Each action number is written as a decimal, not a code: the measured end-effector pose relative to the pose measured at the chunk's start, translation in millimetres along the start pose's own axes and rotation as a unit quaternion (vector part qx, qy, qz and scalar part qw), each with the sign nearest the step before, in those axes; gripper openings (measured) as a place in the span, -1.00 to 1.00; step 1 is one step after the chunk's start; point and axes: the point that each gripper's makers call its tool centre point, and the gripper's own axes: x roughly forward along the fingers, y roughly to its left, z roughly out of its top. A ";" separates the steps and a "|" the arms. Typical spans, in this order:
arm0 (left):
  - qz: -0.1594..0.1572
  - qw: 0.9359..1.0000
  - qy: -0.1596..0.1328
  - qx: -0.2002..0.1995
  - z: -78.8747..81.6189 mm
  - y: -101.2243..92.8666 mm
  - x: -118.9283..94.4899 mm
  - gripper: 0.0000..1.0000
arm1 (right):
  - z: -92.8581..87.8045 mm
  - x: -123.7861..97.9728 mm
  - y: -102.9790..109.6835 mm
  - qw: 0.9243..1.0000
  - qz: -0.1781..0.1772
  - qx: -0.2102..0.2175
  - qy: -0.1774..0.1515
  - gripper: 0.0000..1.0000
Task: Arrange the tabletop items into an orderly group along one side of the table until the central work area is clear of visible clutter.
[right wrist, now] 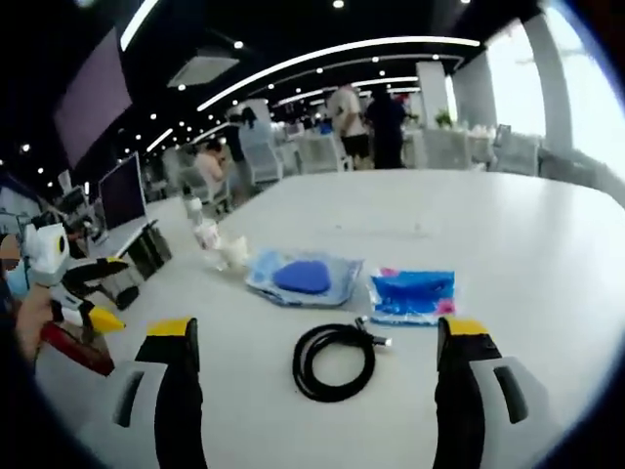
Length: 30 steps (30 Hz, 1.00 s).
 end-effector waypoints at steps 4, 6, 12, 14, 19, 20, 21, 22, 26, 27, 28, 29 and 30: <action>-0.004 1.000 -0.001 -0.005 -2.3 0.2 -7.7 0.99 | -4.0 -18.8 13.6 1.000 0.011 -0.011 -0.006 0.99; -0.008 1.000 0.000 -0.008 -4.1 -0.7 -11.2 0.99 | -6.3 -28.3 18.3 1.000 0.015 -0.016 -0.015 0.99; -0.001 1.000 -0.003 -0.015 -7.9 0.0 -23.4 0.99 | -14.1 -46.6 25.5 0.999 0.014 -0.017 -0.035 0.99; -0.003 1.000 -0.006 -0.018 -8.6 -2.0 -25.8 0.99 | -14.5 -51.5 28.0 0.999 0.013 -0.023 -0.045 0.99; -0.007 1.000 -0.007 -0.020 -12.6 -9.6 -28.1 0.99 | -19.8 -58.7 33.7 0.999 0.022 -0.022 -0.042 0.99; -0.009 1.000 -0.009 -0.019 -12.1 -10.8 -28.4 0.99 | -20.2 -60.1 33.8 0.999 0.020 -0.024 -0.044 0.99; -0.009 1.000 -0.009 -0.021 -11.9 -11.1 -28.6 0.99 | -21.3 -61.4 34.0 0.999 0.019 -0.025 -0.043 0.99; -0.009 1.000 -0.009 -0.020 -11.7 -10.5 -28.5 0.99 | -22.3 -62.1 34.1 0.999 0.018 -0.029 -0.042 0.99; -0.002 1.000 -0.011 -0.014 -10.4 -7.3 -31.6 0.99 | -24.6 -63.8 34.4 0.999 0.020 -0.032 -0.039 0.99; -0.001 1.000 -0.012 -0.015 -10.3 -6.3 -31.8 0.99 | -24.8 -64.1 34.3 0.999 0.020 -0.031 -0.039 0.99; -0.001 1.000 -0.013 -0.018 -10.1 -5.2 -32.2 0.99 | -25.2 -64.4 34.1 0.999 0.018 -0.031 -0.039 0.99; -0.002 1.000 -0.014 -0.018 -10.1 -5.4 -32.2 0.99 | -26.0 -64.7 33.3 0.999 0.016 -0.033 -0.037 0.99; -0.002 1.000 -0.012 -0.019 -10.9 -6.0 -32.4 0.99 | -27.0 -64.9 32.4 0.999 0.013 -0.037 -0.036 0.99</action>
